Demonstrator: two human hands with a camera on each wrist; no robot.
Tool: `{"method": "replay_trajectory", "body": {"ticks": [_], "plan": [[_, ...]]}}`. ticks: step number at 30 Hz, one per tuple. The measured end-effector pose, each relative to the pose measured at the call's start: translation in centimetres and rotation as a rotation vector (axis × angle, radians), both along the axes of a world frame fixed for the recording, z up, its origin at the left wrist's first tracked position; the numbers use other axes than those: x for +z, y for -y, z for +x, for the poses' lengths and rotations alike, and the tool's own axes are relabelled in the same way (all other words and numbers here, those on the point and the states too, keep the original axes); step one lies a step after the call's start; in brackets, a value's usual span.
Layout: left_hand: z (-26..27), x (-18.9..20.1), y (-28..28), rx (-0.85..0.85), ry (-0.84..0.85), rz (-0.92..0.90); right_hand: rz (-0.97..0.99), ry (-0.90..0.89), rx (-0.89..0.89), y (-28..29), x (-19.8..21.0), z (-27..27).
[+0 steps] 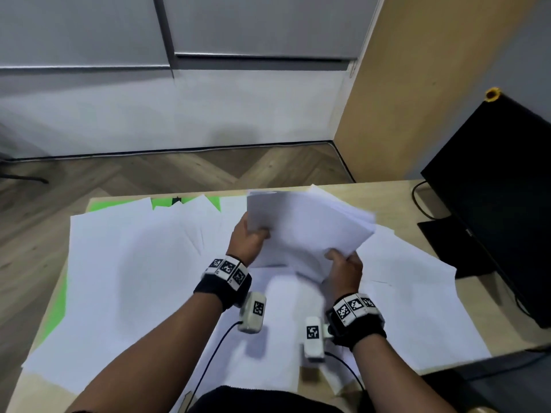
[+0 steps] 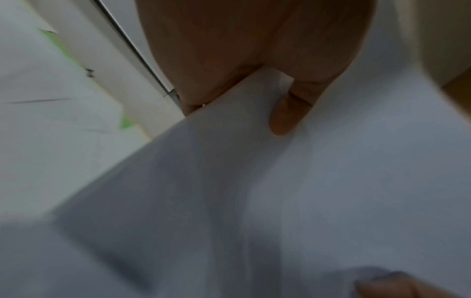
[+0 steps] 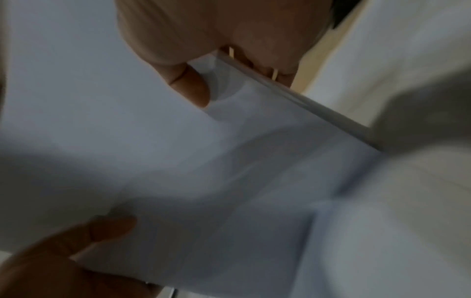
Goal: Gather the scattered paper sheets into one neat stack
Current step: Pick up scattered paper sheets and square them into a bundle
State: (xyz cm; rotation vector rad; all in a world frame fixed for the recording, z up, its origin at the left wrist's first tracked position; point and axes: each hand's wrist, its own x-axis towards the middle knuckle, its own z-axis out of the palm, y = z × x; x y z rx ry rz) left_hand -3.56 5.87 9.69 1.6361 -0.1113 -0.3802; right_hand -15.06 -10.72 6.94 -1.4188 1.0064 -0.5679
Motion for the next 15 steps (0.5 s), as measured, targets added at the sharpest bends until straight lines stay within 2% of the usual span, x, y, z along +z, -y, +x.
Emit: {"method": "replay_trajectory", "body": {"ticks": [2, 4, 8, 13, 15], "plan": [[-0.8, -1.2, -0.2, 0.034, -0.047, 0.045, 0.08, -0.042, 0.001, -0.4, -0.9, -0.2], [-1.2, -1.3, -0.1, 0.061, -0.065, 0.034, 0.143, 0.025, -0.046, -0.5, -0.5, -0.2], [-1.0, -0.3, -0.4, 0.058, -0.05, -0.021, 0.087, 0.107, -0.062, -0.9, 0.1, -0.4], [-0.8, -1.1, -0.4, -0.023, -0.091, 0.053, 0.106, -0.078, 0.004, -1.6, -0.4, 0.3], [-0.8, -0.6, 0.0, 0.008, -0.092, 0.048, 0.084, -0.051, 0.007, -1.7, 0.3, 1.0]]}}
